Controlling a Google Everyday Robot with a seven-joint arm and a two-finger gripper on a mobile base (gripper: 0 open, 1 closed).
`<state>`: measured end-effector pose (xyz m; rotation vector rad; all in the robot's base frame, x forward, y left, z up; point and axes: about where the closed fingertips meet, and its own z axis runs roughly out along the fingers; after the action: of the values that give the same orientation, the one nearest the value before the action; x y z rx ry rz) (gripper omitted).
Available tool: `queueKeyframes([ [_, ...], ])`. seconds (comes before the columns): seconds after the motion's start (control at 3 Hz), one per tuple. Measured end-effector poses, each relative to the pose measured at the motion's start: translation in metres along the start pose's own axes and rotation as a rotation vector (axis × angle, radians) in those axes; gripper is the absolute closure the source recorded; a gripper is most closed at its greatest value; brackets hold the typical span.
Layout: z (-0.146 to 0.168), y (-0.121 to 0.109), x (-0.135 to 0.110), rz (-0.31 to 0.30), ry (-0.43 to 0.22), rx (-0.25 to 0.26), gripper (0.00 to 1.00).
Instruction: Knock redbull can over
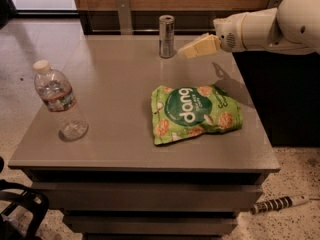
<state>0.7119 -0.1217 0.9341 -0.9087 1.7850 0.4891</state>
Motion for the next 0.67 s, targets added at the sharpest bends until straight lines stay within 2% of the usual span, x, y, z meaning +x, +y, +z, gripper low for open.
queueKeyframes([
  [0.67, 0.066, -0.030, -0.002, -0.036, -0.033, -0.011, 0.00],
])
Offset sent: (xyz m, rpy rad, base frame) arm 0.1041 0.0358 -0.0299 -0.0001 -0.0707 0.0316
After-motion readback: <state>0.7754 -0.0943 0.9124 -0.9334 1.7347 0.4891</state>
